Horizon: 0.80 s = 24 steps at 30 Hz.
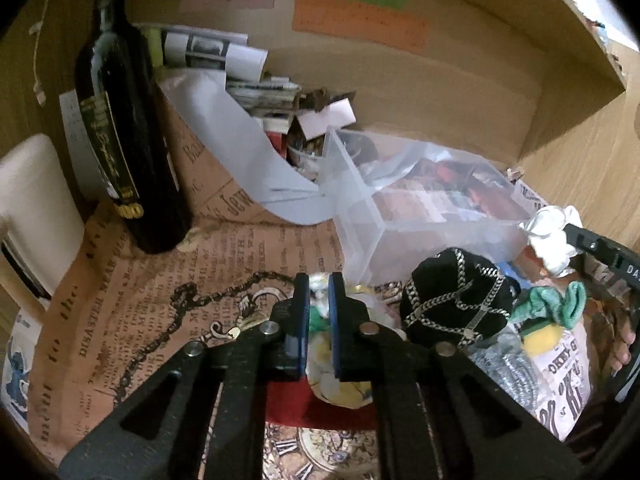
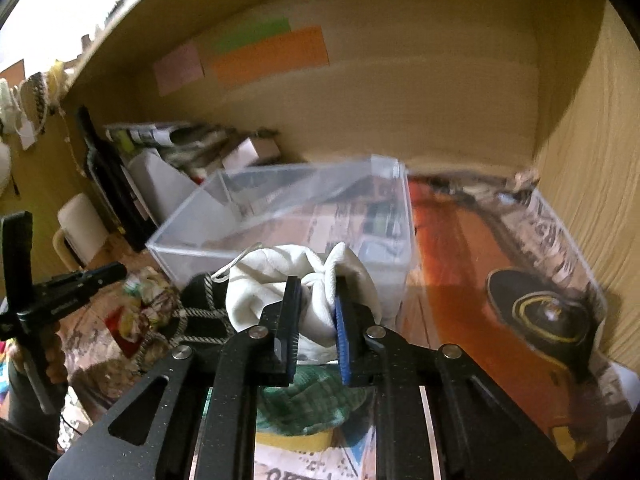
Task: Organize soft objects
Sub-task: 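Carry the white sock with the right gripper while the left carries the scrunchie into the clear box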
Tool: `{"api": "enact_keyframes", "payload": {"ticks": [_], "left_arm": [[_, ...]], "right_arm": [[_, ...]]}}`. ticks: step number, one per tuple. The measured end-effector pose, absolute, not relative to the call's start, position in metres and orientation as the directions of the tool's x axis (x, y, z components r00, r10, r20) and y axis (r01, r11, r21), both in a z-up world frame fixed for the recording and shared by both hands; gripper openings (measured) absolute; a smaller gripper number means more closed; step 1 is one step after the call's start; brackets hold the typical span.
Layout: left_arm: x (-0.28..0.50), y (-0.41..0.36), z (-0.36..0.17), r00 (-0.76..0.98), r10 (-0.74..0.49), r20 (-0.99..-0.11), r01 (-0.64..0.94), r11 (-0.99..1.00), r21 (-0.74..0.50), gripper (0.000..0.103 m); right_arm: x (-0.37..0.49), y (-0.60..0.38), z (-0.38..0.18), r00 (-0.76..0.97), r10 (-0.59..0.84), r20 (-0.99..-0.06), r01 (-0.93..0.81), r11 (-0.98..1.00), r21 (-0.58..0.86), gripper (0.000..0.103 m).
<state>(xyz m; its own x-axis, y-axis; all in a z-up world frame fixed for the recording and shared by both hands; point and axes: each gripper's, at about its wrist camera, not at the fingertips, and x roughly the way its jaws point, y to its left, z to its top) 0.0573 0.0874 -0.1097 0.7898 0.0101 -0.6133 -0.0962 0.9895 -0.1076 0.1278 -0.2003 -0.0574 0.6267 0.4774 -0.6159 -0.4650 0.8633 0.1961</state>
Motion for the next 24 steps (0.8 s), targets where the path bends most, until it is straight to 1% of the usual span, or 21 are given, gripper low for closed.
{"api": "enact_keyframes", "payload": {"ticks": [3, 4, 5, 7, 8, 9, 11, 15, 17, 18, 19, 20, 22, 24], "left_arm": [[0.056, 0.085, -0.105, 0.795, 0.016, -0.606, -0.087, 0.992, -0.089, 0.008], [0.057, 0.085, -0.106, 0.789, 0.013, -0.615, -0.085, 0.992, -0.089, 0.011], [0.061, 0.086, -0.109, 0.776, 0.008, -0.631, -0.087, 0.992, -0.093, 0.016], [0.069, 0.09, -0.118, 0.743, -0.023, -0.669, -0.083, 0.989, -0.126, 0.053], [0.072, 0.092, -0.121, 0.74, -0.025, -0.673, -0.091, 0.987, -0.136, 0.058], [0.075, 0.093, -0.125, 0.737, -0.02, -0.676, -0.101, 0.985, -0.139, 0.061], [0.083, 0.095, -0.131, 0.721, -0.013, -0.693, -0.106, 0.986, -0.13, 0.061], [0.099, 0.096, -0.143, 0.679, -0.056, -0.732, -0.089, 0.984, -0.157, 0.06], [0.104, 0.097, -0.148, 0.664, -0.068, -0.745, -0.082, 0.983, -0.163, 0.047], [0.107, 0.097, -0.15, 0.653, -0.082, -0.753, -0.073, 0.983, -0.171, 0.034], [0.107, 0.097, -0.151, 0.648, -0.088, -0.756, -0.069, 0.982, -0.174, 0.029], [0.107, 0.097, -0.151, 0.652, -0.088, -0.753, -0.068, 0.982, -0.174, 0.029], [0.104, 0.096, -0.149, 0.663, -0.077, -0.745, -0.066, 0.985, -0.16, 0.019], [0.098, 0.095, -0.143, 0.683, -0.051, -0.728, -0.074, 0.988, -0.138, 0.016]], "right_arm": [[0.123, -0.202, -0.048, 0.646, 0.486, -0.588, -0.474, 0.86, 0.189, 0.014], [0.122, -0.203, -0.046, 0.65, 0.489, -0.582, -0.476, 0.859, 0.189, 0.014], [0.121, -0.204, -0.045, 0.652, 0.492, -0.577, -0.478, 0.857, 0.191, 0.014], [0.119, -0.204, -0.044, 0.654, 0.496, -0.572, -0.479, 0.856, 0.194, 0.014], [0.119, -0.205, -0.045, 0.655, 0.496, -0.571, -0.479, 0.856, 0.195, 0.014], [0.118, -0.205, -0.045, 0.655, 0.496, -0.57, -0.478, 0.856, 0.196, 0.014], [0.119, -0.206, -0.047, 0.653, 0.497, -0.571, -0.475, 0.857, 0.201, 0.014], [0.117, -0.206, -0.048, 0.648, 0.496, -0.578, -0.47, 0.858, 0.21, 0.014], [0.117, -0.205, -0.048, 0.648, 0.495, -0.579, -0.468, 0.858, 0.211, 0.014], [0.117, -0.205, -0.047, 0.649, 0.495, -0.578, -0.468, 0.858, 0.21, 0.014], [0.117, -0.205, -0.046, 0.65, 0.495, -0.576, -0.469, 0.858, 0.209, 0.014], [0.117, -0.205, -0.046, 0.651, 0.496, -0.575, -0.47, 0.858, 0.208, 0.014], [0.116, -0.205, -0.045, 0.653, 0.497, -0.571, -0.471, 0.857, 0.208, 0.014], [0.116, -0.205, -0.044, 0.655, 0.499, -0.567, -0.474, 0.856, 0.206, 0.014]]}}
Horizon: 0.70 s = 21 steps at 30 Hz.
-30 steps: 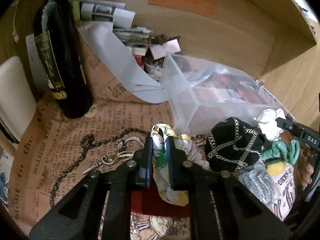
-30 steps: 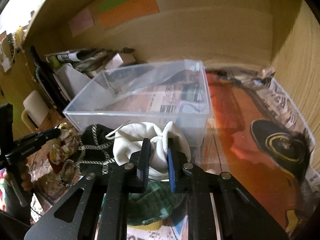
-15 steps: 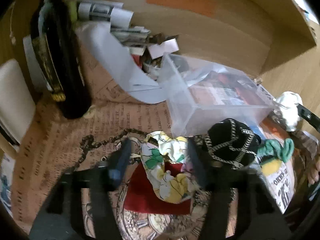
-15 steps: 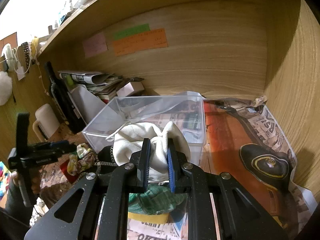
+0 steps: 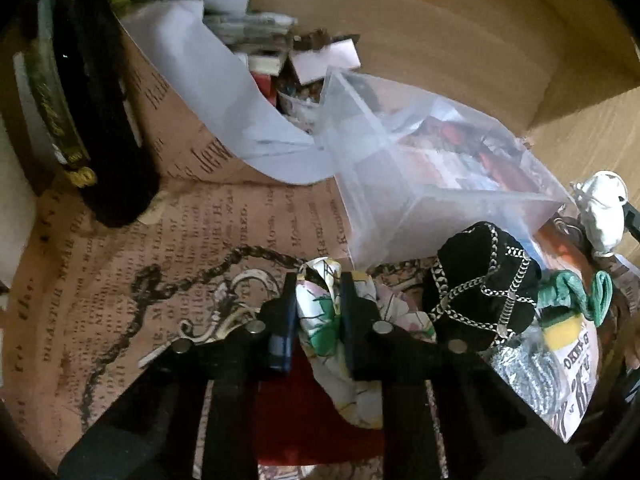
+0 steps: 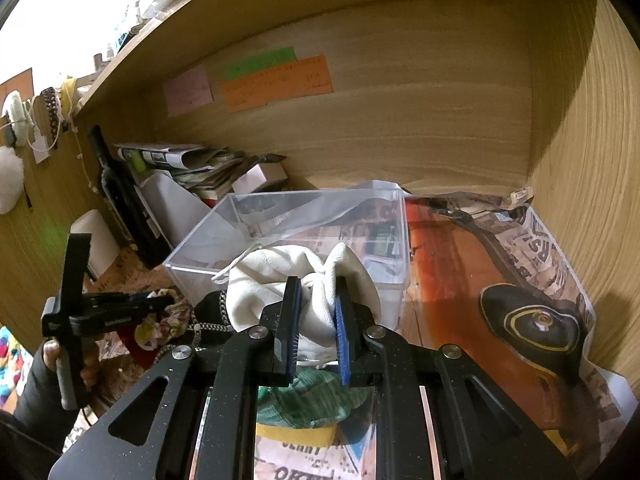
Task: Organize soft objects
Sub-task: 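Carry the white sock with the right gripper while the left carries the scrunchie into the clear box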
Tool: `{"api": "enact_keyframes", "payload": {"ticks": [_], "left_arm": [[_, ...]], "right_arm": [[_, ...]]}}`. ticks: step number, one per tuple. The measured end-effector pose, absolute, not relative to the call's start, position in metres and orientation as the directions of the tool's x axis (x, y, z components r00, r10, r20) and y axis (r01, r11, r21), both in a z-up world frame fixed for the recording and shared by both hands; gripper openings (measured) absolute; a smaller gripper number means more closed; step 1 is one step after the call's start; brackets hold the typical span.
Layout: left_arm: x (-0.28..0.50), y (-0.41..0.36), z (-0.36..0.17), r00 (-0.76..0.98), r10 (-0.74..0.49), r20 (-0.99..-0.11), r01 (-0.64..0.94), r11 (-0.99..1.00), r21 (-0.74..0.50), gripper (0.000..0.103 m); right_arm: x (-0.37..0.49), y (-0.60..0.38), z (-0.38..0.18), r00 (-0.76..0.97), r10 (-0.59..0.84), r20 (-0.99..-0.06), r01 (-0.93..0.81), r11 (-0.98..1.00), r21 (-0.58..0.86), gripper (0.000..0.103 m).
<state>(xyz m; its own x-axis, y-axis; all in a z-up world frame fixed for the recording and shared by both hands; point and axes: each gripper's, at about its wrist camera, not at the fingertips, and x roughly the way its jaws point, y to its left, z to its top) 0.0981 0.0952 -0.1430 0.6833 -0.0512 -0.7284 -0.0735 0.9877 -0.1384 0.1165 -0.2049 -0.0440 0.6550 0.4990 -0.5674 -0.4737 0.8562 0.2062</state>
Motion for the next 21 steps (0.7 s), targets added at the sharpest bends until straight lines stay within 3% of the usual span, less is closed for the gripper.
{"api": "enact_keyframes", "payload": {"ticks": [10, 15, 21], "left_arm": [[0.068, 0.086, -0.085, 0.794, -0.002, -0.607, -0.063, 0.994, -0.085, 0.015], [0.072, 0.079, -0.052, 0.838, -0.045, -0.543, -0.013, 0.995, -0.103, 0.015], [0.094, 0.068, -0.041, 0.83, -0.119, -0.545, 0.051, 0.989, -0.137, 0.015]], "right_arm": [[0.118, -0.203, -0.026, 0.688, 0.516, -0.51, -0.49, 0.849, 0.198, 0.014], [0.124, -0.201, -0.019, 0.703, 0.52, -0.485, -0.495, 0.848, 0.192, 0.014], [0.134, -0.194, -0.017, 0.708, 0.517, -0.481, -0.496, 0.849, 0.182, 0.014]]}}
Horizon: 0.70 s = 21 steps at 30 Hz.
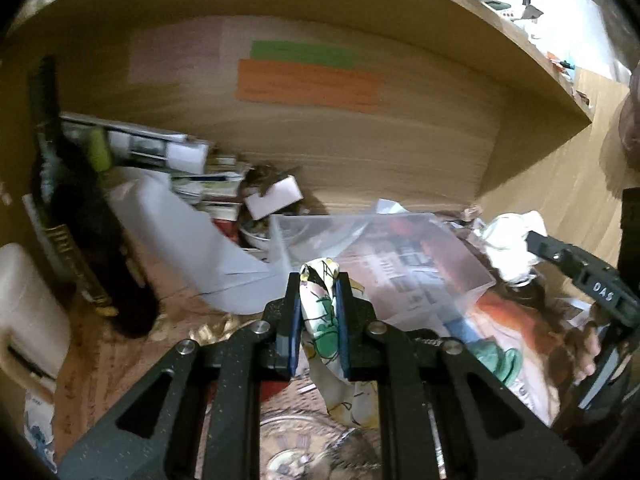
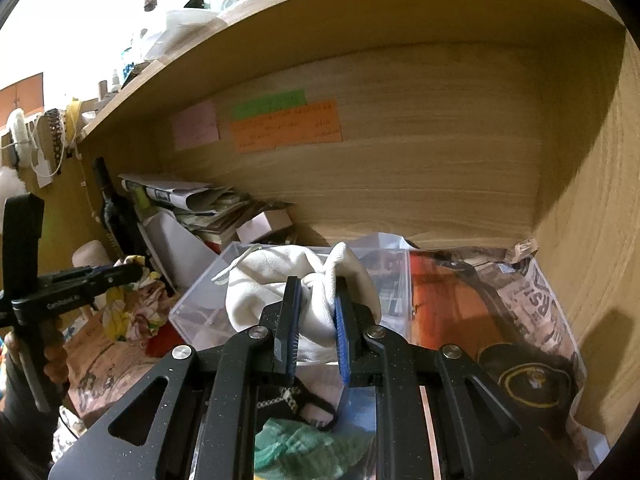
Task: Organize soft objects
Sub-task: 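Carry the white sock with the right gripper while the left carries the scrunchie into the clear box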
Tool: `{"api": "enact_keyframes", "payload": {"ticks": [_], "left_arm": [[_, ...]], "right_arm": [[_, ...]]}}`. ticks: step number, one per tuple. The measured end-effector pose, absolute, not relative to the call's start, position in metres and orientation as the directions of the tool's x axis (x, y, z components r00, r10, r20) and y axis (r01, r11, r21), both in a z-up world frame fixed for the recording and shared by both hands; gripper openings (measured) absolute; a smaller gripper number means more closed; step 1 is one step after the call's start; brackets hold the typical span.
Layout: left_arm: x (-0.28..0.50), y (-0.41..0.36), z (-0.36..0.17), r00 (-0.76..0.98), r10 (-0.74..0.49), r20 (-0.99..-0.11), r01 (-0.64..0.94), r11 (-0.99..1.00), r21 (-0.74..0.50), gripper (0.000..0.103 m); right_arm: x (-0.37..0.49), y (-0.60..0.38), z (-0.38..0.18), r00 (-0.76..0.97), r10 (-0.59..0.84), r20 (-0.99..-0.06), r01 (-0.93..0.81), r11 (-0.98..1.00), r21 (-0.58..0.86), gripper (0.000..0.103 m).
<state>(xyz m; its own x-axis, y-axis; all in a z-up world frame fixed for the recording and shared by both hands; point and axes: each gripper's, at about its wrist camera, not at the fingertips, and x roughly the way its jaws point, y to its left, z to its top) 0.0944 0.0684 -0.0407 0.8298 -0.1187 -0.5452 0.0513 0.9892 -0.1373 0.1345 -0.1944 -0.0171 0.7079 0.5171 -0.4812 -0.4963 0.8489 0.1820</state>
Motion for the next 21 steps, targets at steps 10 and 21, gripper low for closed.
{"api": "enact_keyframes", "payload": {"ticks": [10, 21], "left_arm": [[0.156, 0.05, -0.048, 0.804, -0.143, -0.577, 0.051, 0.984, -0.173, 0.015], [0.207, 0.031, -0.072, 0.76, -0.088, -0.645, 0.029, 0.994, -0.102, 0.015]], "right_arm": [[0.158, -0.181, -0.027, 0.683, 0.513, -0.52, -0.497, 0.848, 0.184, 0.014], [0.194, -0.154, -0.054, 0.604, 0.472, -0.642, -0.515, 0.846, 0.137, 0.014]]}}
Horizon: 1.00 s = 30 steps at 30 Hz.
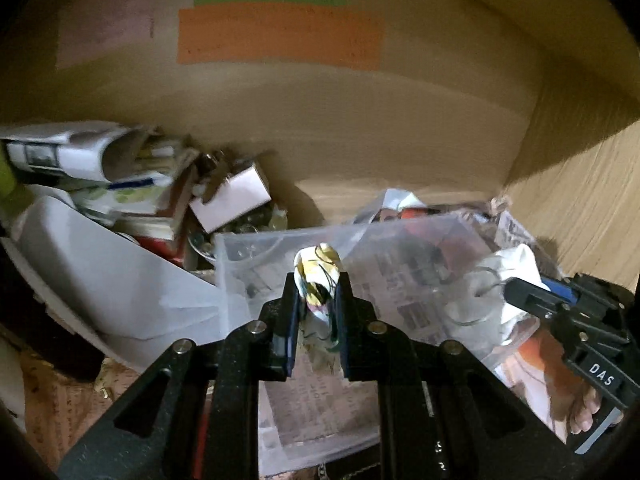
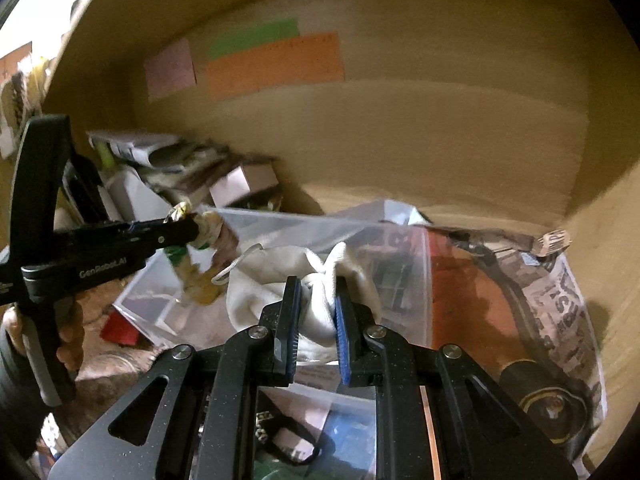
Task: Organize soft objects
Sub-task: 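Carry the white sock with the right gripper while the left carries the scrunchie into the clear box, then open both grippers to drop the sock and scrunchie into the box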
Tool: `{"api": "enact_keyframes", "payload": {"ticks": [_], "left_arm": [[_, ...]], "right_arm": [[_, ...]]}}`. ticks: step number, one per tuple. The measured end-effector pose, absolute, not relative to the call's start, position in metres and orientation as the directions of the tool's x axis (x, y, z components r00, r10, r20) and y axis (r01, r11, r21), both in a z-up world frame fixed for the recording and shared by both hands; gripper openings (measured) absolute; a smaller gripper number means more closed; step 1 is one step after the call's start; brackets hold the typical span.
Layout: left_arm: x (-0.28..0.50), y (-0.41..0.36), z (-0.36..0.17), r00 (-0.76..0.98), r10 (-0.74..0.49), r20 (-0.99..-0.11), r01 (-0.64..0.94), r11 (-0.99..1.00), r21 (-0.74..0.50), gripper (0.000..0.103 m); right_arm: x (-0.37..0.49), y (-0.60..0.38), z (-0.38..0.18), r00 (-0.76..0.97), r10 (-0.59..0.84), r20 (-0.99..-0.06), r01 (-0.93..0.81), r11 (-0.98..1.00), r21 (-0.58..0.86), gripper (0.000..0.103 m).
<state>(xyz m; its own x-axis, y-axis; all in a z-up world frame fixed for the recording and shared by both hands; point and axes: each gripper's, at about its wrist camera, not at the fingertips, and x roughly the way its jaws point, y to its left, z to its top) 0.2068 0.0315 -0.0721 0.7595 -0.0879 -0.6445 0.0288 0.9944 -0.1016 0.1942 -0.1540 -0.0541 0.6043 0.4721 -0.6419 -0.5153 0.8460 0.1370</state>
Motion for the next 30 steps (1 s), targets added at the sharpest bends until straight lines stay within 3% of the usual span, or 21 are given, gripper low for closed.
{"api": "enact_keyframes", "payload": {"ticks": [9, 12, 16, 20, 26, 30], "left_arm": [[0.225, 0.025, -0.097, 0.696, -0.102, -0.711, 0.053, 0.995, -0.09, 0.015], [0.225, 0.024, -0.101, 0.686, -0.097, -0.721, 0.057, 0.995, -0.08, 0.025], [0.221, 0.023, -0.102, 0.691, -0.083, -0.718, 0.057, 0.997, -0.061, 0.046], [0.214, 0.023, -0.096, 0.704, -0.088, -0.705, 0.064, 0.996, -0.06, 0.05], [0.185, 0.026, -0.071, 0.766, -0.074, -0.639, 0.064, 0.997, -0.038, 0.065], [0.161, 0.033, -0.055, 0.806, -0.053, -0.589, 0.048, 0.999, -0.025, 0.076]], "right_arm": [[0.211, -0.135, -0.081, 0.531, 0.426, -0.732, -0.529, 0.842, 0.107, 0.017], [0.214, -0.132, -0.085, 0.527, 0.408, -0.745, -0.525, 0.846, 0.092, 0.018], [0.217, -0.131, -0.088, 0.528, 0.398, -0.751, -0.524, 0.848, 0.081, 0.033], [0.213, -0.133, -0.082, 0.555, 0.398, -0.73, -0.521, 0.851, 0.068, 0.055], [0.197, -0.142, -0.06, 0.617, 0.409, -0.672, -0.517, 0.855, 0.047, 0.073], [0.182, -0.153, -0.04, 0.652, 0.433, -0.623, -0.512, 0.857, 0.06, 0.079]]}}
